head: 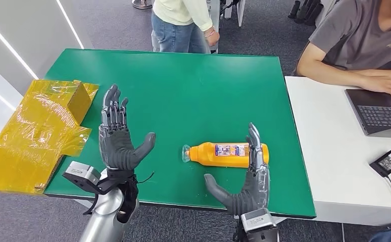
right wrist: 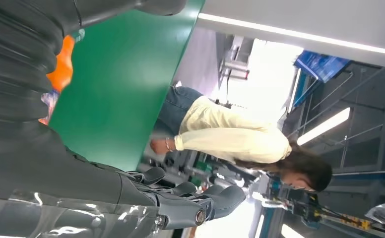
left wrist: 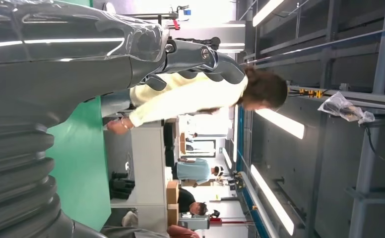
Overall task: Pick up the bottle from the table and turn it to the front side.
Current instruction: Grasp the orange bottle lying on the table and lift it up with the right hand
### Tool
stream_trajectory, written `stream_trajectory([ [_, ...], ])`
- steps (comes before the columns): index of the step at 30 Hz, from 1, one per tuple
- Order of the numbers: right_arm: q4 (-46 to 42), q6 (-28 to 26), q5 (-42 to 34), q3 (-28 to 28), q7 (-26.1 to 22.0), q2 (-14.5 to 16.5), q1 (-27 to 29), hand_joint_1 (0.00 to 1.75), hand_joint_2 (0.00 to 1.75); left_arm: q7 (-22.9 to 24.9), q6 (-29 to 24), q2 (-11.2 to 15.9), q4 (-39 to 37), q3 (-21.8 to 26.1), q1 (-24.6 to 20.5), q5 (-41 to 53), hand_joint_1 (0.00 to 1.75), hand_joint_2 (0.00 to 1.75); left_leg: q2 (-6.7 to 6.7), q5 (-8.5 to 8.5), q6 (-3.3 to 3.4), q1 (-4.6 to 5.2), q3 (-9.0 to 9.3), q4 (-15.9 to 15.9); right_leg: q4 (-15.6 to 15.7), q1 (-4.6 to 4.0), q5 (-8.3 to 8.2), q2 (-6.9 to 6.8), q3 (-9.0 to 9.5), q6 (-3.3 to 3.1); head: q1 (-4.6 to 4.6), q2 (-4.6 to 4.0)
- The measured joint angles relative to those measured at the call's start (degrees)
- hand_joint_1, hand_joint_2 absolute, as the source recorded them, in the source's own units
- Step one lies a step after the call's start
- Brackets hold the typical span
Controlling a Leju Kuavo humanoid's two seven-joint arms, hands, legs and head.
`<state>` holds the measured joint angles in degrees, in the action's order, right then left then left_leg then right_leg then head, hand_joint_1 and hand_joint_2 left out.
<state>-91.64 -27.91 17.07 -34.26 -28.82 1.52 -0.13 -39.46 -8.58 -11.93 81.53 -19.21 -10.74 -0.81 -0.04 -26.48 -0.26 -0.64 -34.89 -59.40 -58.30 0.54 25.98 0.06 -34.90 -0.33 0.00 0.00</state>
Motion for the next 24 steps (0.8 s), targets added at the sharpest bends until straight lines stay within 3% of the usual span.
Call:
stream_trajectory([
  [8,0.6,8.2,14.8,3.9,15.1,-4.2,-8.5,0.00,1.75,-0.1,0.8,0.2,0.0,0.0,0.0,0.3,0.00,1.75,0.05,0.03,0.01,0.00,0.04,0.0,0.0,0.00,-0.07,0.03,0.01,-0.02,0.00,0.00],
  [16,2.6,12.9,18.6,5.0,19.3,-6.5,-14.1,0.00,1.75,0.0,1.3,0.2,0.0,-0.2,0.0,0.5,0.00,1.75,0.04,0.03,0.01,0.00,0.03,0.0,0.0,0.00,-0.08,0.03,0.00,-0.01,-0.02,0.00],
  [21,6.4,22.3,22.0,4.8,25.0,-9.0,-20.3,0.00,1.75,0.3,1.9,0.2,0.1,-0.7,-0.1,0.8,0.00,1.75,0.05,0.05,0.04,0.00,0.02,0.0,0.0,0.00,-0.10,0.04,0.01,0.00,-0.01,0.00],
  [24,11.3,30.7,22.1,4.1,26.4,-10.1,-26.7,0.00,1.75,0.9,2.0,0.3,0.1,-1.0,-0.4,0.8,0.00,1.75,0.07,0.14,0.04,0.01,0.02,0.0,0.0,0.01,-0.19,0.06,0.02,0.03,-0.01,0.00],
])
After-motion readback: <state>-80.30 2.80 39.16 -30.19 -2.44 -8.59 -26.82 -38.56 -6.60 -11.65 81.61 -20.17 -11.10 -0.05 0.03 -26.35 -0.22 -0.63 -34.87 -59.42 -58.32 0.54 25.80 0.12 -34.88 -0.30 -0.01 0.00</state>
